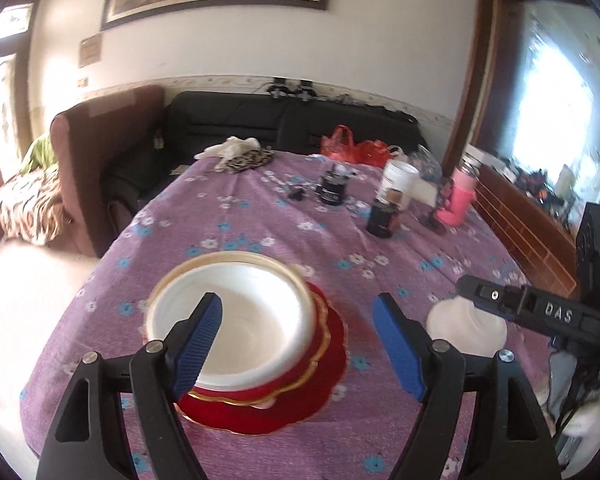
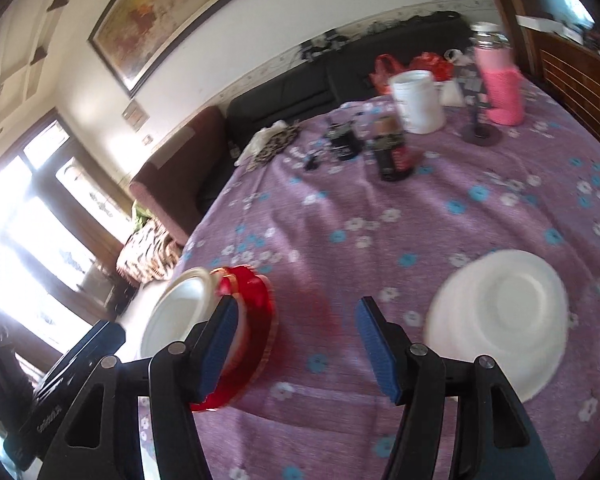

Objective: Organize plates and bowls

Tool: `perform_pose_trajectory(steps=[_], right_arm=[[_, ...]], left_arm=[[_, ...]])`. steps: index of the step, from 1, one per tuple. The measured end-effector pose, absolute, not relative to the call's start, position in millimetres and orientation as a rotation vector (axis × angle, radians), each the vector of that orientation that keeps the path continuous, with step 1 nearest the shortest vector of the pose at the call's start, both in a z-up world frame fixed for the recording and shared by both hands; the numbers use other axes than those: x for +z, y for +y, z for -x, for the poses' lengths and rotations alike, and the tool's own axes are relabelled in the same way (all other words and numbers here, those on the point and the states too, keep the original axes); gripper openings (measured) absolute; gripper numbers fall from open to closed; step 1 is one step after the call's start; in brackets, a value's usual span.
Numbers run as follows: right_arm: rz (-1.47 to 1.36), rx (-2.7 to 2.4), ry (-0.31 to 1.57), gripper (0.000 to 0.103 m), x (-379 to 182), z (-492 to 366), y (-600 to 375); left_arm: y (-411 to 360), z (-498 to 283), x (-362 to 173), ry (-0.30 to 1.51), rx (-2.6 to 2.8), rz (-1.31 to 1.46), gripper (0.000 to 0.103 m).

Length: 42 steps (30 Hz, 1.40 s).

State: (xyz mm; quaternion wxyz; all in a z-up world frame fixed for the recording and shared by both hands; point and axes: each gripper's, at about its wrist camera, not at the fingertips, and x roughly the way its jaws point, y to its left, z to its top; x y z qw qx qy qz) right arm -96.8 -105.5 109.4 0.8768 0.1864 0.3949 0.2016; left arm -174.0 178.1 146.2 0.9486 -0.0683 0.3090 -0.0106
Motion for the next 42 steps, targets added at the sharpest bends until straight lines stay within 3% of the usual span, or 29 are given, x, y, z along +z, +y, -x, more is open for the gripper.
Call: perform_pose_trajectory(steps=[14,27,29,31,36,37,38,40,42], right_arm=[[-0.493,0.022,0.829,0.069,67,104,-270],[-0.319,-0.099,0.996,0.068,23,59,-272],[-0.372,0.057,0.987,0.066,23,57,-265],[-0.421,0.168,0.97,0.046,31,61,-259],[-0.578,0.363,0.96,0.046,44,55,-250],[-0.607,0.415,0.96,0.046,47,54,-244],[-0.643,0.483,0.962,0.047,50,54,-236],[-0.625,0.542,0.95,0.087,61,59,-216],[-0.583,0.583,0.905,0.092,79,68,-198]], left_arm=[[82,148,97,0.806,-0.185,0.059,0.077],[15,78,55,0.929,-0.11,-0.015,0.077],[16,71,42,0.974,-0.097,-0.018,0.077],[22,71,36,0.976,-0.064,-0.013,0.076],[59,68,37,0.968,-0.016,0.078,0.073],[64,69,37,0.969,-0.012,0.092,0.067],[72,71,40,0.963,-0.023,0.12,0.063],[79,77,48,0.939,-0.029,0.15,0.062],[83,84,60,0.889,-0.01,0.15,0.058]])
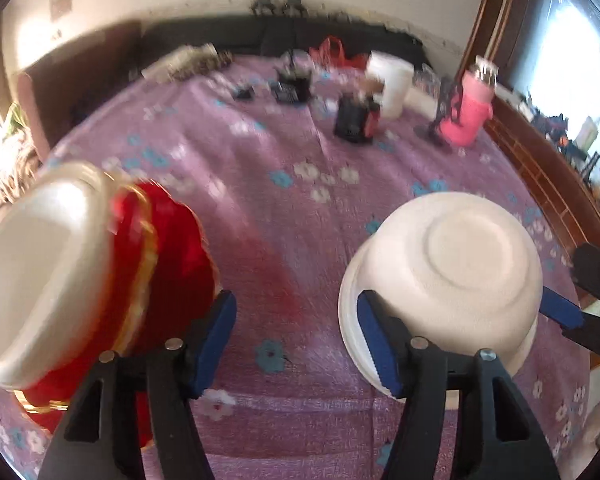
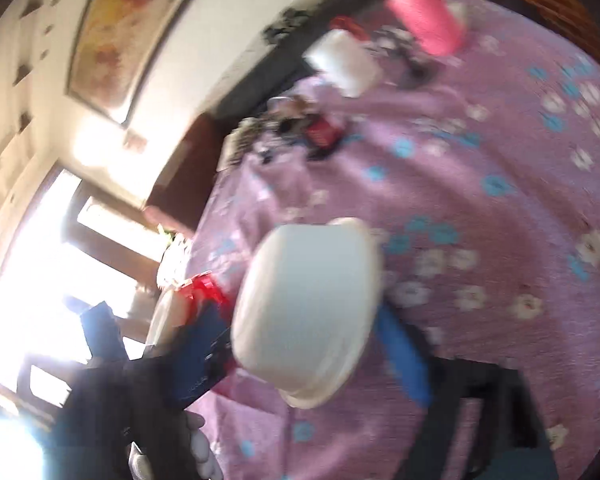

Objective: Organize plates and bowls

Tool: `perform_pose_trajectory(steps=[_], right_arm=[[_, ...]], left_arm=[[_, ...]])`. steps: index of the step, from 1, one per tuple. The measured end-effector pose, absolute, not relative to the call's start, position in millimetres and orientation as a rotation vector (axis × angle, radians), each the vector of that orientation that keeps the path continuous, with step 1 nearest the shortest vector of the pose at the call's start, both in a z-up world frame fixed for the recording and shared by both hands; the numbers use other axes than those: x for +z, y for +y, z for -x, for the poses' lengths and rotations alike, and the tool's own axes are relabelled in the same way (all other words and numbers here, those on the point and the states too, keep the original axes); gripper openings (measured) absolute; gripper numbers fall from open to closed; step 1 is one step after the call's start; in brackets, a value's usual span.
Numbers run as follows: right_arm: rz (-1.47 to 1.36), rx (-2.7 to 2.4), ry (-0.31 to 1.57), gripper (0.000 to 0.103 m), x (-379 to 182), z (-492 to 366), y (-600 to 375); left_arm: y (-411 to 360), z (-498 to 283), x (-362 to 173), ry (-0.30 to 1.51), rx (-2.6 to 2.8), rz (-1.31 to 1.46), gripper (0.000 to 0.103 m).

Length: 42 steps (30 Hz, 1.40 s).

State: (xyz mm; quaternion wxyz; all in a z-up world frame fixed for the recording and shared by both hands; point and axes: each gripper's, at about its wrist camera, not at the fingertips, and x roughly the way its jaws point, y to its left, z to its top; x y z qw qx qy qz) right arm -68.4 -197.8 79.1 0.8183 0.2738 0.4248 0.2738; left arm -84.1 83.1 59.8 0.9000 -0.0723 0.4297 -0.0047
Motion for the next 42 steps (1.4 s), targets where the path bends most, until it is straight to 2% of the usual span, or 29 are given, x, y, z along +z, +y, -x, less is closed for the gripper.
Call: perform_pose_trajectory(steps=[5,8,9,13,17,19,24,26,27,29,34,42], right_arm=[[-0.696,0.792,0.765,0.092,130,96,-205],[-0.651,0.823,0.762,0.092,144,102,-197],[-0.632,0.82,0.78,0.092,144,102,-193],[-0.601,0.684,0.761,0.092,139,104,-209],[-0.293,0.193,0.782,0.091,122,100,-228],[-0.21,0.112,0.811,0.091,105,97,-229],[-0.375,0.126,0.876,0.091,67,89,-243],[-0.395,0.111,0.889,0.091,59,83,-242],[-0.399,0.113,0.893,0.091,56,80,-242],[-0.397,0.099,0.882,0.091,54,73,-241],[-0.396,0.042,0.874,0.091,46,54,-251],[-0.474,0.072,0.814,0.091,32,47,-270]], left_arm=[[88,92,80,0.861,-0.158,0.274,0.06],[65,101,92,0.816,-0.235,0.232,0.068],[59,103,94,0.81,-0.259,0.221,0.071],[43,108,94,0.81,-0.252,0.17,0.071],[43,110,83,0.825,-0.171,0.062,0.074],[42,109,69,0.861,-0.152,0.027,0.074],[19,100,34,0.924,-0.133,-0.068,0.074],[1,91,20,0.93,-0.132,-0.17,0.081],[-5,87,14,0.947,-0.147,-0.2,0.094],[-9,82,6,0.954,-0.169,-0.206,0.103],[5,70,1,0.962,-0.229,-0.106,0.103],[4,67,-1,0.948,-0.234,-0.114,0.103]])
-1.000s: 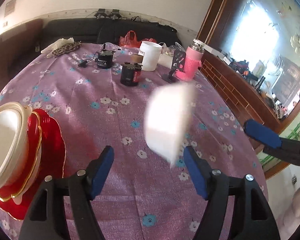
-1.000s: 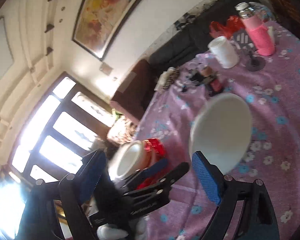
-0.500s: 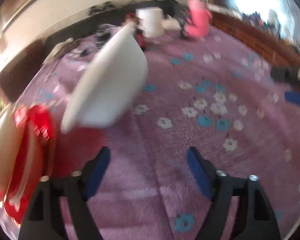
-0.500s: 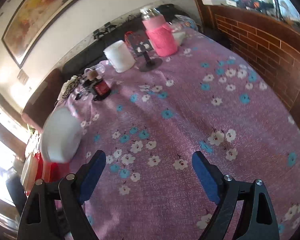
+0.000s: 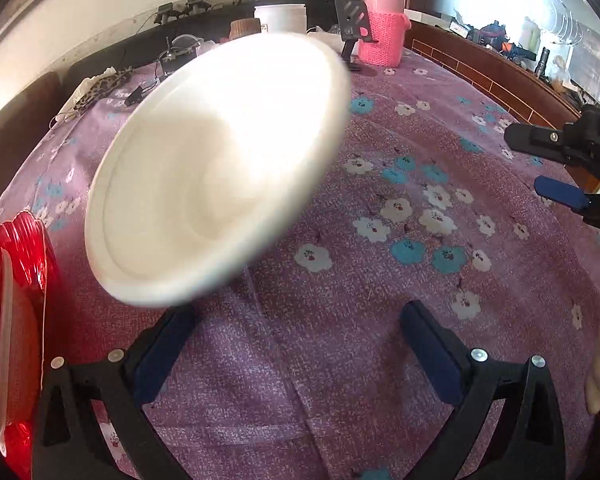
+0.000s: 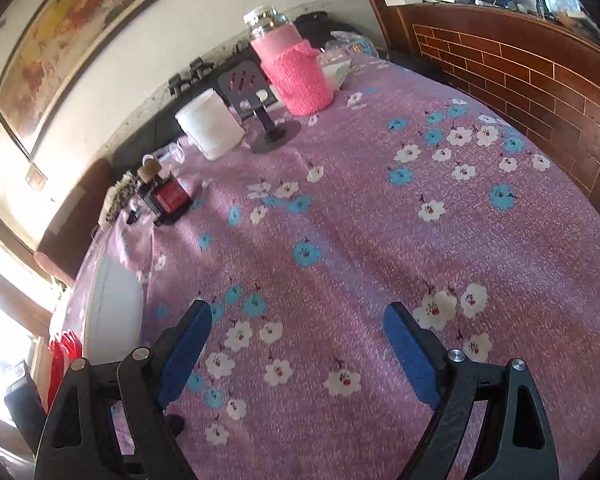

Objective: Organize plates and bowls

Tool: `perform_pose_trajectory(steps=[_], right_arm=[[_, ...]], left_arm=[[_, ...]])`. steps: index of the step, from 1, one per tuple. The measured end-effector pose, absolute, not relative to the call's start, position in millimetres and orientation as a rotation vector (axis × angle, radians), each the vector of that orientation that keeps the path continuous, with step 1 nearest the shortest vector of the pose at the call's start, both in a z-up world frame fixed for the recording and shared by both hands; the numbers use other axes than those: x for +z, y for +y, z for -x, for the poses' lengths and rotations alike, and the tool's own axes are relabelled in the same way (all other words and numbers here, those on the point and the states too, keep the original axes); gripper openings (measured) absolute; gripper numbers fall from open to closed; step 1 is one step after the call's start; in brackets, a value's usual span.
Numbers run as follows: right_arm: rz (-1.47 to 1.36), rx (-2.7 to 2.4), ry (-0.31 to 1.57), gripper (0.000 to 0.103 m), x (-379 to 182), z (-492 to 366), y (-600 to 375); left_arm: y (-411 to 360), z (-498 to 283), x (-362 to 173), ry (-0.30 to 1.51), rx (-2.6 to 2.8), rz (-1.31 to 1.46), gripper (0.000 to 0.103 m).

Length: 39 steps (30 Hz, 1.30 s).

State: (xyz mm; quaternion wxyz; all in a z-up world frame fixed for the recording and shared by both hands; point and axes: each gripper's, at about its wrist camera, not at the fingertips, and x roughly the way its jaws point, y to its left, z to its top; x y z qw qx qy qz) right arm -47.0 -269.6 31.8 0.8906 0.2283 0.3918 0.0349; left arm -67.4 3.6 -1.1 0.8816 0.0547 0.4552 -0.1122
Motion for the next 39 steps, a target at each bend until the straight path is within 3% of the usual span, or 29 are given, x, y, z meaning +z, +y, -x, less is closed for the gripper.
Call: perform_pose_trajectory(steps=[11,23,25,29,33,39], right_arm=[[-0.676,0.029,0.78,0.091,9,44,-313],[-0.568,0.005,0.802,0.091,10,36,-299],[-0.554,0.002,0.788,0.099,9,36,-295],[-0.404,-0.028,0.838,0.102,10,26,-274],[-0.001,-0.075,0.972,0.102,0,13,-231],[-0.04,-0.059,0.942,0.102,0,23,-237]], left_arm=[[4,69,-1,0.947,-0.234,-0.114,0.103],[4,69,-1,0.947,-0.234,-0.114,0.103],[4,69,-1,0.947,-0.234,-0.114,0.103],[4,69,-1,0.947,-0.234,-0.114,0.103],[4,69,-2,0.946,-0.234,-0.114,0.103],[4,67,-2,0.947,-0.234,-0.114,0.103]])
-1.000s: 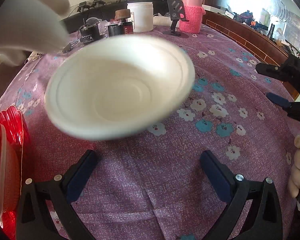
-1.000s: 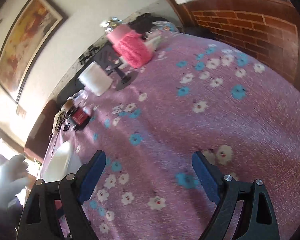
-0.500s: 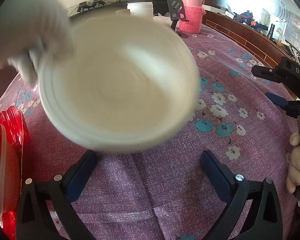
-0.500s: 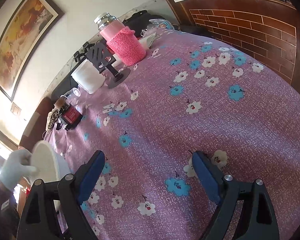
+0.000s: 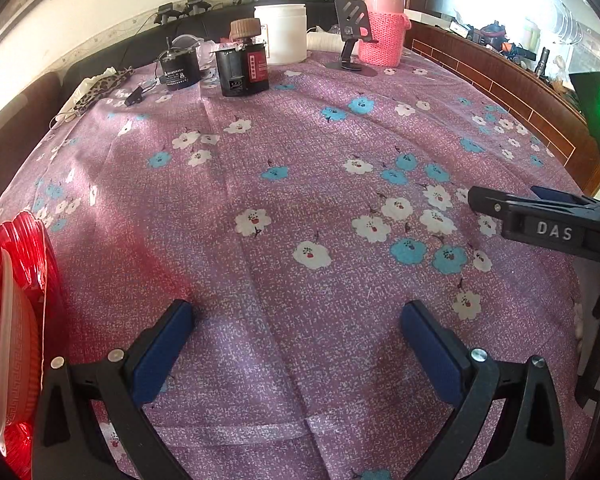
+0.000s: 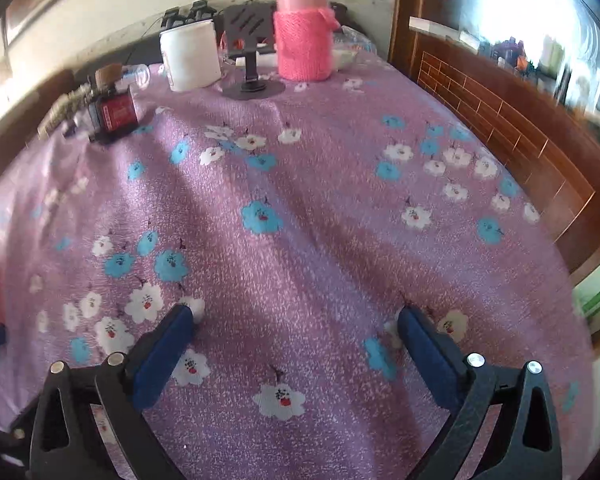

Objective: Organize plates and bowls

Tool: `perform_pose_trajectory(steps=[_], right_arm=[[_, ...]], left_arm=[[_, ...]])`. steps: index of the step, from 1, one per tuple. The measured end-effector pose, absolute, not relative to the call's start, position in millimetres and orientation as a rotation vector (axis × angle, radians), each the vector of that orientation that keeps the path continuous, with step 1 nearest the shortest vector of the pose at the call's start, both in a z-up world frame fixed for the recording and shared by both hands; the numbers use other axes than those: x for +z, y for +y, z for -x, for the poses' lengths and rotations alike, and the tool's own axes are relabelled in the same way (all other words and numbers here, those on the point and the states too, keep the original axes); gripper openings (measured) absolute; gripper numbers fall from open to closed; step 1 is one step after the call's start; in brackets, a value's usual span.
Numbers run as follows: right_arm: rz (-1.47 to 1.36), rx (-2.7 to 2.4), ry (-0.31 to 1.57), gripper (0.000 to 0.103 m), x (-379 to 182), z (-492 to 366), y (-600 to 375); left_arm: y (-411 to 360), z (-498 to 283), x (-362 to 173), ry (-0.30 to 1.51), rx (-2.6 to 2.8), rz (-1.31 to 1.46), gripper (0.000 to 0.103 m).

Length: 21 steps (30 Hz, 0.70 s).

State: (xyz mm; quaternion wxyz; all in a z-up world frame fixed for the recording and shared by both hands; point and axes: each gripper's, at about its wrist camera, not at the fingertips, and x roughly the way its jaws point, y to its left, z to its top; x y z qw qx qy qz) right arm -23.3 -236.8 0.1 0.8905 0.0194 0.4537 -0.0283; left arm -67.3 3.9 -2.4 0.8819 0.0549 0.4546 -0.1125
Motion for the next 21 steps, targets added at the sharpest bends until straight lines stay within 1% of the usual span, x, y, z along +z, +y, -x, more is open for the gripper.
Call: perform_pose_trajectory(steps=[21], right_arm=[[-0.026,-0.061,0.945,0.102,-0.2,24.1,-235.6]], left_arm=[[3.6,68.4,-2.0,0.946,-0.235,-0.114,0.103]])
